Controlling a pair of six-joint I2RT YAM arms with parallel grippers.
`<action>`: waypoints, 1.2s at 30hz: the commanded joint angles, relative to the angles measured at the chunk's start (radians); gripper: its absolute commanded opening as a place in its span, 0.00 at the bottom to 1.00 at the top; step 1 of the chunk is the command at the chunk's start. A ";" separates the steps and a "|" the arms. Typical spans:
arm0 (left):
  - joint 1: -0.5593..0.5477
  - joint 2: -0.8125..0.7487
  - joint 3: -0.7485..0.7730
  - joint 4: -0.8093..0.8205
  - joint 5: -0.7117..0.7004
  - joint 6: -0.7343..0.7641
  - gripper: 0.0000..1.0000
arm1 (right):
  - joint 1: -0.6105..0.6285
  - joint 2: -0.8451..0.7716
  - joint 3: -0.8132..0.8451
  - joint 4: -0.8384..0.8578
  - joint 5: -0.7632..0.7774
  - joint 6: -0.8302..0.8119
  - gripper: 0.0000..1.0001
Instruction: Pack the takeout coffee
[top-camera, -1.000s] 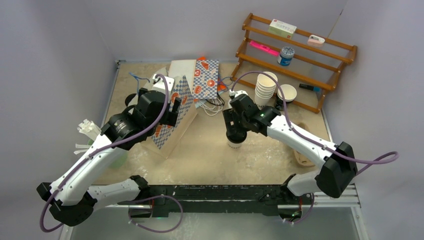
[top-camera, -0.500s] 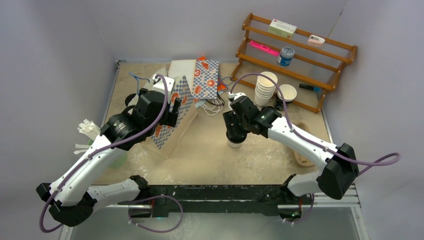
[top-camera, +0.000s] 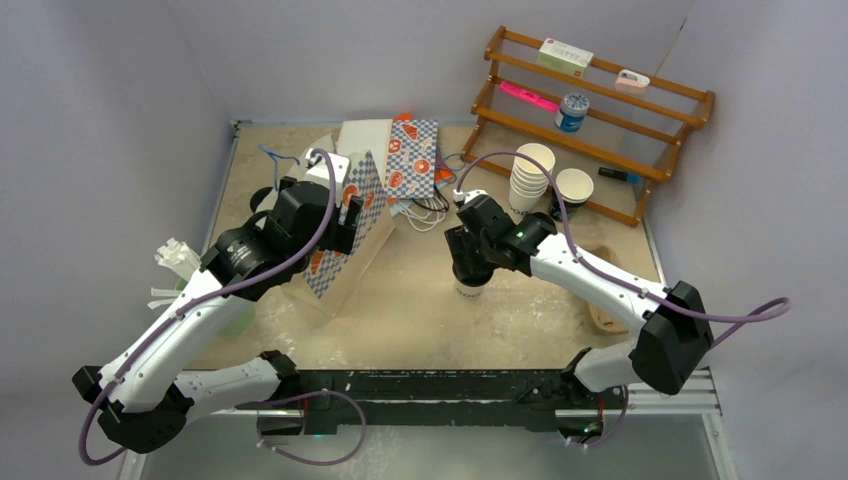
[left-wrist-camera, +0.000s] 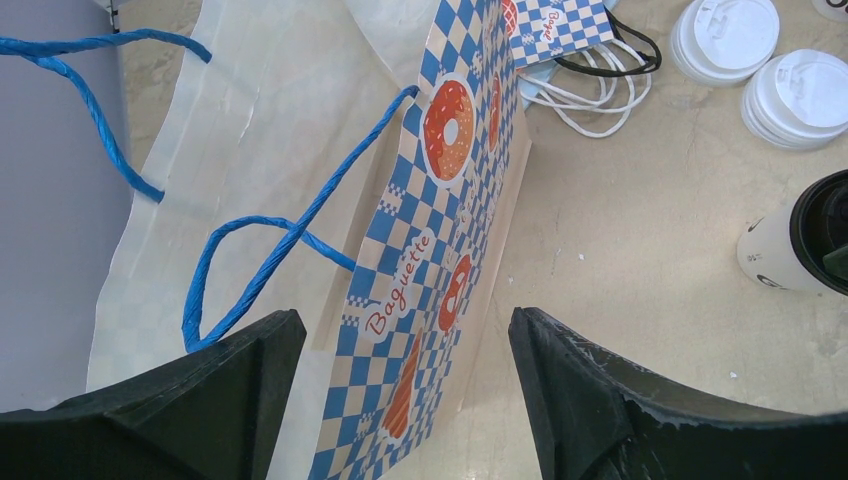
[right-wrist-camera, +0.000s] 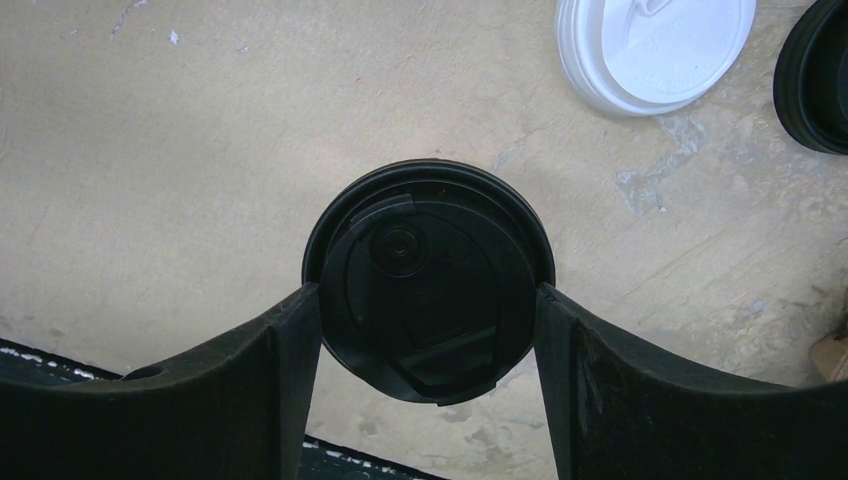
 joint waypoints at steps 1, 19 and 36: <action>0.006 -0.007 -0.009 0.007 0.000 0.005 0.80 | 0.004 0.024 -0.005 -0.013 -0.015 -0.015 0.69; 0.007 0.011 -0.106 0.063 -0.028 0.079 0.74 | 0.005 -0.091 0.050 -0.020 0.055 0.011 0.57; 0.004 0.086 0.036 0.035 0.536 -0.064 0.00 | 0.006 -0.185 0.111 -0.117 0.145 0.019 0.47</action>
